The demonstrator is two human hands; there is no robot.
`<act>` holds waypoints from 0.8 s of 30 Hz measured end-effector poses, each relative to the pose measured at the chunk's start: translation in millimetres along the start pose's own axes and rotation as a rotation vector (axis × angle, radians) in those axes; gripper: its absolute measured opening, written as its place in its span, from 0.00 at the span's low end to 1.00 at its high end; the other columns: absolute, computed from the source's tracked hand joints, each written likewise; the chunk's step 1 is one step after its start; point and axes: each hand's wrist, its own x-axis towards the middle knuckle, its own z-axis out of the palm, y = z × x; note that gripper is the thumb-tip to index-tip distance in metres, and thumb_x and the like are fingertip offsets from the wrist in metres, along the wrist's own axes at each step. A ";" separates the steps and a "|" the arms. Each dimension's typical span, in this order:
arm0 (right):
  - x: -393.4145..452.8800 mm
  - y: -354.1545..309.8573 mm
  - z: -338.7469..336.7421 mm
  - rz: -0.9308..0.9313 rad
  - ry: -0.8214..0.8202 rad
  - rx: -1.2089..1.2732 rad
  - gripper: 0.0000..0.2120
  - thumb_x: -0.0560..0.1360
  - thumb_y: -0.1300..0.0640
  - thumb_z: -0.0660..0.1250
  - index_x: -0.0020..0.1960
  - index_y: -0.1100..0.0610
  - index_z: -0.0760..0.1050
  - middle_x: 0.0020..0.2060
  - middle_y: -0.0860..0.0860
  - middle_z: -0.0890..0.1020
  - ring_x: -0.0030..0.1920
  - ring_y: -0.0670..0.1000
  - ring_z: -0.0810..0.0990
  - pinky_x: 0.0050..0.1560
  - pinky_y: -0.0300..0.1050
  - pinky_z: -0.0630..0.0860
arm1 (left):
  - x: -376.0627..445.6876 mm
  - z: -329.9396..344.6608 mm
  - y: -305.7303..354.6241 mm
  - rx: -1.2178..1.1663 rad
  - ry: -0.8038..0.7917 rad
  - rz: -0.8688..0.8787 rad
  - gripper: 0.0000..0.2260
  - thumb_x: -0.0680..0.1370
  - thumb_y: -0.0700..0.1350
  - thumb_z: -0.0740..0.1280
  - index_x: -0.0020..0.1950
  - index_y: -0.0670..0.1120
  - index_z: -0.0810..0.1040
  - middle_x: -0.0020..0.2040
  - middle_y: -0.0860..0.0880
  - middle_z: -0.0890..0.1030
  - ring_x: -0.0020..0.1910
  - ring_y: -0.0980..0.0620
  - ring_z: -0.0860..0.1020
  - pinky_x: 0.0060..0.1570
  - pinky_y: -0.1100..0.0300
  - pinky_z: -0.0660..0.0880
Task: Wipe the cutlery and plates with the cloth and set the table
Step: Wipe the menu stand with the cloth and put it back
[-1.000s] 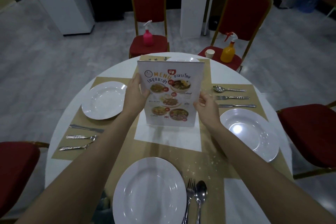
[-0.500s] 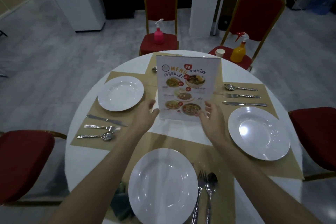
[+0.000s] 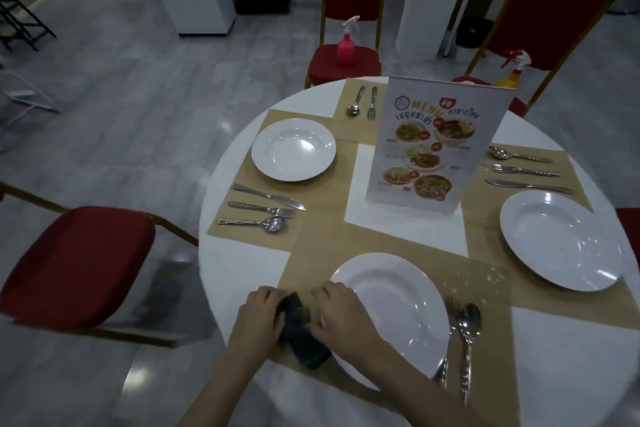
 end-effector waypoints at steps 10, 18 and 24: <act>3.8 -32.5 29.3 -0.099 -0.030 -0.189 0.20 0.69 0.38 0.60 0.45 0.54 0.74 0.40 0.50 0.78 0.43 0.51 0.72 0.51 0.46 0.66 | -23.0 -4.4 -38.4 -0.128 -0.077 0.245 0.22 0.76 0.58 0.63 0.66 0.48 0.73 0.61 0.54 0.73 0.57 0.55 0.71 0.58 0.62 0.70; 8.2 -41.7 30.1 -0.065 -0.091 -0.186 0.07 0.78 0.56 0.60 0.52 0.58 0.73 0.50 0.56 0.78 0.50 0.57 0.75 0.52 0.47 0.64 | -28.0 -15.9 -41.8 0.007 0.001 0.427 0.21 0.57 0.35 0.83 0.49 0.40 0.84 0.42 0.47 0.85 0.37 0.51 0.83 0.38 0.65 0.76; 1.2 -18.5 1.8 0.112 0.253 0.114 0.11 0.77 0.49 0.65 0.54 0.53 0.78 0.48 0.50 0.83 0.47 0.50 0.78 0.52 0.42 0.68 | -0.8 -41.9 0.2 -0.161 0.093 0.390 0.16 0.72 0.35 0.72 0.60 0.40 0.80 0.52 0.44 0.83 0.48 0.46 0.80 0.46 0.56 0.78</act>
